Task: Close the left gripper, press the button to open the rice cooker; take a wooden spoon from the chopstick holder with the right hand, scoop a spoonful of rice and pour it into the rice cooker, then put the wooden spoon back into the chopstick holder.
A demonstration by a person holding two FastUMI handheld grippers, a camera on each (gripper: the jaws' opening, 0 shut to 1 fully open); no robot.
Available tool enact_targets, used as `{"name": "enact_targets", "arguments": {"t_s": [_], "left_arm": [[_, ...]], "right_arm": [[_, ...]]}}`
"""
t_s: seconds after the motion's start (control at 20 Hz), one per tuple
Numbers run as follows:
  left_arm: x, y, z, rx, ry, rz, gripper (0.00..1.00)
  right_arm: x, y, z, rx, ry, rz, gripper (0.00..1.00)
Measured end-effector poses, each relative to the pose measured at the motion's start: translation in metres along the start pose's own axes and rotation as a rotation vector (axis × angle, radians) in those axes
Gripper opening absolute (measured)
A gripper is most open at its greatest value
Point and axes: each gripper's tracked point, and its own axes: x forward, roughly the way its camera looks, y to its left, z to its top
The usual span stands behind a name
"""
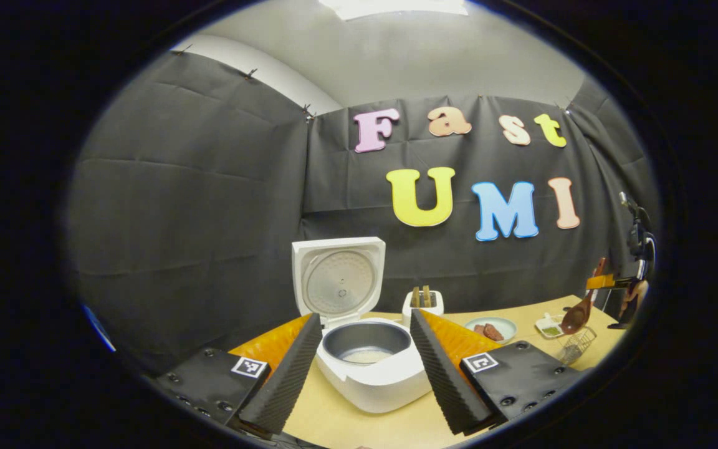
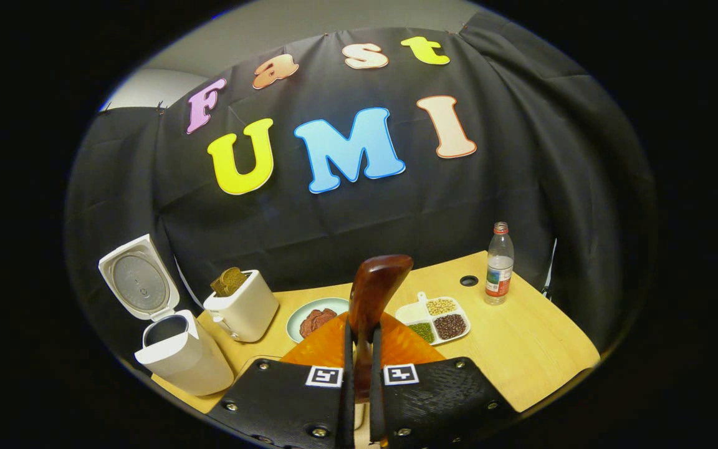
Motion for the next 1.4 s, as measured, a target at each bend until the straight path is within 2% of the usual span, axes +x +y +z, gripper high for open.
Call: {"name": "enact_targets", "arguments": {"t_s": [0.05,0.25,0.3,0.4,0.8,1.2,1.4], "left_arm": [[0.001,0.007,-0.001,0.003,0.0,0.001,0.98],[0.004,0.031,-0.006,0.001,0.006,0.007,0.98],[0.005,0.035,-0.008,-0.001,0.01,0.009,0.92],[0.008,0.044,-0.012,0.0,0.013,0.008,1.0],[0.013,0.074,-0.027,0.006,0.041,0.018,0.98],[0.017,0.079,-0.035,-0.015,0.051,0.008,0.98],[0.02,0.078,-0.038,-0.023,0.055,-0.001,0.98]], "right_arm": [[0.001,0.01,-0.003,0.002,-0.009,0.014,0.1],[0.011,0.033,-0.037,-0.028,0.022,0.015,0.1],[0.014,0.034,-0.047,-0.04,0.039,0.004,0.1],[0.019,0.039,-0.066,-0.076,0.061,-0.018,0.1],[0.04,0.046,-0.123,-0.16,0.138,-0.092,0.1],[0.034,0.084,-0.149,-0.11,0.187,-0.032,0.1],[0.03,0.098,-0.16,0.013,0.234,0.01,0.1]]}}
